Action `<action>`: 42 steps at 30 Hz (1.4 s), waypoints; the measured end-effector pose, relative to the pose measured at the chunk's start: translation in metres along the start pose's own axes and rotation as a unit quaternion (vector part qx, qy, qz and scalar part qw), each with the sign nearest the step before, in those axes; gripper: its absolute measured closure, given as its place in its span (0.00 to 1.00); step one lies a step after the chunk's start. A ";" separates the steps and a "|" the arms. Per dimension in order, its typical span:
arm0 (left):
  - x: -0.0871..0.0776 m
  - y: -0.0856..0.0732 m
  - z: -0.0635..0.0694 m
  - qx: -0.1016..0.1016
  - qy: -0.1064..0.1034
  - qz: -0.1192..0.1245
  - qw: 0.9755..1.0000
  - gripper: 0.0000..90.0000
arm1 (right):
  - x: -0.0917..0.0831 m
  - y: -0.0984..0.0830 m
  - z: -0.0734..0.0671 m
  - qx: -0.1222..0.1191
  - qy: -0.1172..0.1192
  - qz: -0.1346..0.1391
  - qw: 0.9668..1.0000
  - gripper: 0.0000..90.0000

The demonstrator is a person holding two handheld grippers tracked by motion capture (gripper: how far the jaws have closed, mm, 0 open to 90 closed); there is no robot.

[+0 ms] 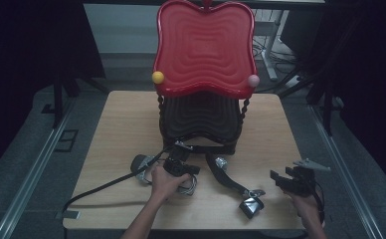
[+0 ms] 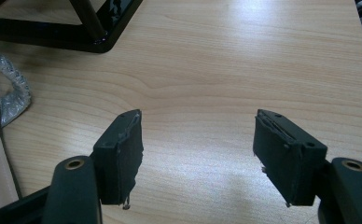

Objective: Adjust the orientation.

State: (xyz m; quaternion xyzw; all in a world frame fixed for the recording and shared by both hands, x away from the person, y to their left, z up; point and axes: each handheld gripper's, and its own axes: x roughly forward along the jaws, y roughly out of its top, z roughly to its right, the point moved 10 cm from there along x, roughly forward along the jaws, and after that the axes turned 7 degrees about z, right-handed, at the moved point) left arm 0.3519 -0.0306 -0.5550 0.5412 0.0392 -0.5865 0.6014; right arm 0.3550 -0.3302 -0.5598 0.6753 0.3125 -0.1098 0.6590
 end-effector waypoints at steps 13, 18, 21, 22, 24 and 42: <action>0.014 -0.022 -0.001 0.015 0.015 -0.028 0.999 1.00 | -0.001 0.000 0.002 -0.002 -0.003 -0.001 1.000 0.37; -0.001 -0.042 0.004 0.032 0.008 -0.054 0.998 1.00 | -0.002 0.000 0.005 0.001 -0.004 0.000 1.000 0.37; -0.008 -0.050 0.005 0.033 0.005 -0.058 0.998 1.00 | -0.002 0.001 0.005 0.001 -0.004 0.001 1.000 0.37; -0.011 -0.054 0.005 0.034 0.003 -0.059 0.998 1.00 | -0.002 0.001 0.005 0.001 -0.004 0.001 1.000 0.37; -0.019 -0.063 0.004 0.036 0.005 -0.063 0.997 1.00 | -0.002 0.000 0.004 0.001 -0.004 0.000 1.000 0.37; -0.097 -0.121 -0.033 0.018 0.028 -0.052 0.998 1.00 | 0.001 -0.003 0.000 -0.005 -0.001 -0.009 1.000 0.37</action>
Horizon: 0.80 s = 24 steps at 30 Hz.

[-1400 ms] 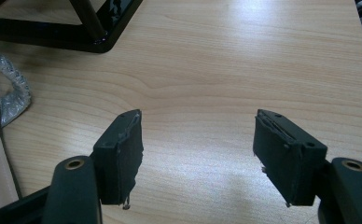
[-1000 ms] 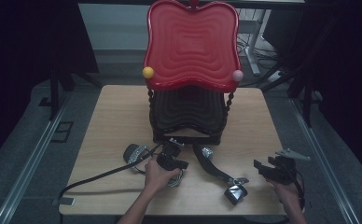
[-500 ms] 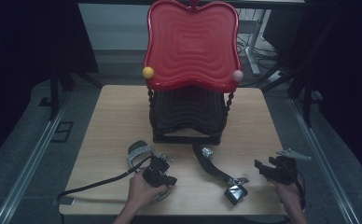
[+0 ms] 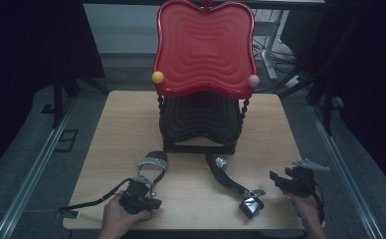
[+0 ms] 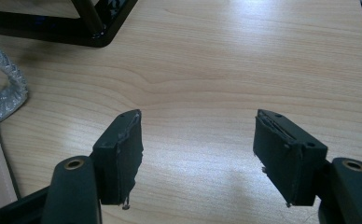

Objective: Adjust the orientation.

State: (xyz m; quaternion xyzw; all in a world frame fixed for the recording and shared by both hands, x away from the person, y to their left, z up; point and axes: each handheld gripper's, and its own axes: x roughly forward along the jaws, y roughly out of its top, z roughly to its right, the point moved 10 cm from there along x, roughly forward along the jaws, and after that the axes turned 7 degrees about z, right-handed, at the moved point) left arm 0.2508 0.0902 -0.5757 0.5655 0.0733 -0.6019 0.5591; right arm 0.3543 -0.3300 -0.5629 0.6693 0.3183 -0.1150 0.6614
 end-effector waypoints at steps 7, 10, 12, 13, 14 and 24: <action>-0.019 -0.009 -0.021 -0.017 0.010 0.008 1.000 1.00 | 0.001 -0.001 -0.001 -0.001 0.000 0.000 1.000 0.37; -0.023 -0.010 -0.026 -0.020 0.011 0.007 1.000 0.99 | 0.001 -0.001 -0.002 -0.002 0.000 -0.001 1.000 0.37; -0.025 -0.011 -0.027 -0.016 0.006 0.003 1.000 0.97 | 0.002 -0.001 -0.002 -0.001 0.001 -0.002 1.000 0.37; -0.026 -0.011 -0.024 -0.013 -0.011 -0.001 1.000 0.89 | 0.002 -0.001 -0.002 -0.003 0.001 -0.003 1.000 0.37; -0.026 -0.011 -0.021 -0.011 -0.022 -0.004 1.000 0.82 | 0.002 -0.001 -0.002 -0.004 0.001 -0.003 1.000 0.37; -0.049 0.021 -0.005 0.016 -0.067 0.043 0.997 0.53 | 0.002 -0.001 -0.002 -0.004 -0.002 -0.002 1.000 0.36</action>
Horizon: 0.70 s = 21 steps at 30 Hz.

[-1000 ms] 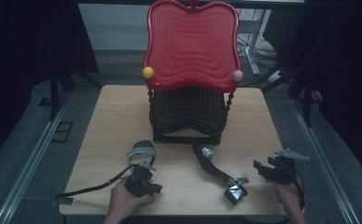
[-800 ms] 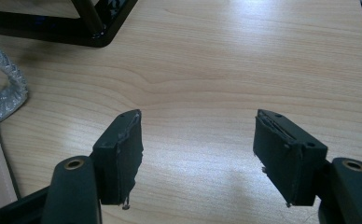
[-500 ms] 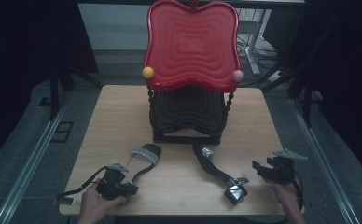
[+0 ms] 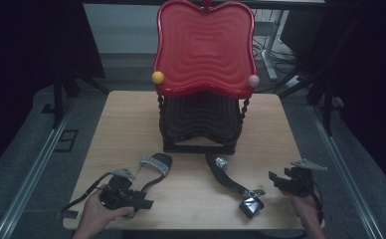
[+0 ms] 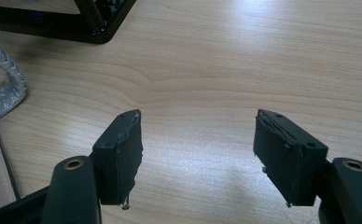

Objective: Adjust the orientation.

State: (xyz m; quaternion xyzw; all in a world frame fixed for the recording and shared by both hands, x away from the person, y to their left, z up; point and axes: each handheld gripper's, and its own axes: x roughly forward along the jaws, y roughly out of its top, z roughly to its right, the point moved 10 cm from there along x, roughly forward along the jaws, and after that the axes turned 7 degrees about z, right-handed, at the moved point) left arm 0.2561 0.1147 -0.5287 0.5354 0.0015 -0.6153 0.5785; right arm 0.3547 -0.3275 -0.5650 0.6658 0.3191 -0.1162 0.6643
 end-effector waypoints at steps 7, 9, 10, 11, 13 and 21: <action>-0.002 0.024 -0.016 -0.013 0.021 0.027 0.999 0.53 | 0.000 0.000 0.001 -0.001 -0.002 0.000 1.000 0.36; -0.001 0.027 -0.021 -0.014 0.036 0.033 0.999 0.53 | 0.000 0.000 0.002 0.000 -0.002 0.001 1.000 0.36; -0.001 0.029 -0.023 -0.016 0.043 0.037 0.998 0.53 | -0.001 0.000 0.003 0.000 -0.003 -0.001 1.000 0.36; -0.001 0.030 -0.025 -0.020 0.047 0.042 0.998 0.53 | -0.001 0.000 0.003 0.000 -0.003 -0.001 1.000 0.36; 0.000 0.033 -0.027 -0.027 0.051 0.046 0.997 0.53 | 0.000 0.000 0.002 0.001 -0.003 0.001 1.000 0.36; -0.002 0.038 -0.042 -0.034 0.094 0.053 0.994 0.47 | 0.000 -0.001 0.002 0.000 -0.003 -0.001 1.000 0.35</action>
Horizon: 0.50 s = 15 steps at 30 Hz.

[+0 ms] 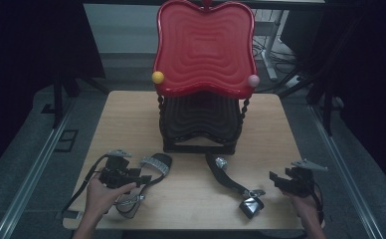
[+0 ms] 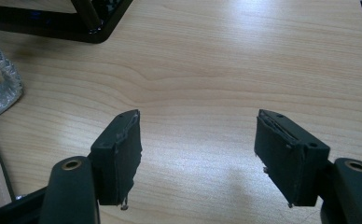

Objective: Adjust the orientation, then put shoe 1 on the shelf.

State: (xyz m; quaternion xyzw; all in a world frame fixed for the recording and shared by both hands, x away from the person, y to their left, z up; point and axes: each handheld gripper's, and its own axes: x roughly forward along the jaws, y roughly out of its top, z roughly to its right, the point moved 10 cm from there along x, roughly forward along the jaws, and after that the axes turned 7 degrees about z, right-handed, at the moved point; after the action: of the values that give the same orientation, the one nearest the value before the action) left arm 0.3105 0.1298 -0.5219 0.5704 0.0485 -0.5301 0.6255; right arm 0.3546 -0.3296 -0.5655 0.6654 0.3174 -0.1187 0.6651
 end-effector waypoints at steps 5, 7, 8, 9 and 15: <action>0.002 0.002 -0.008 0.002 0.022 0.002 1.000 0.40 | 0.000 0.001 0.000 -0.001 0.000 0.001 1.000 0.35; 0.002 0.003 -0.010 0.001 0.025 0.002 1.000 0.38 | 0.000 0.000 0.000 -0.002 0.000 -0.001 1.000 0.35; 0.002 0.004 -0.011 0.001 0.027 0.003 1.000 0.38 | 0.000 0.000 0.000 -0.002 0.000 -0.001 1.000 0.35; 0.003 0.004 -0.013 0.000 0.034 0.002 0.999 0.38 | 0.000 0.000 0.001 -0.001 0.000 -0.001 1.000 0.35; 0.009 -0.002 -0.028 -0.029 0.048 -0.008 0.998 0.33 | -0.001 0.000 0.001 0.000 0.000 0.000 1.000 0.35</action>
State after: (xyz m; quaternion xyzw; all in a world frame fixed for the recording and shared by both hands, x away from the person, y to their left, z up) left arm 0.3284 0.1462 -0.5389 0.5766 0.0983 -0.5058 0.6341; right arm 0.3544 -0.3306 -0.5652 0.6653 0.3175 -0.1193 0.6651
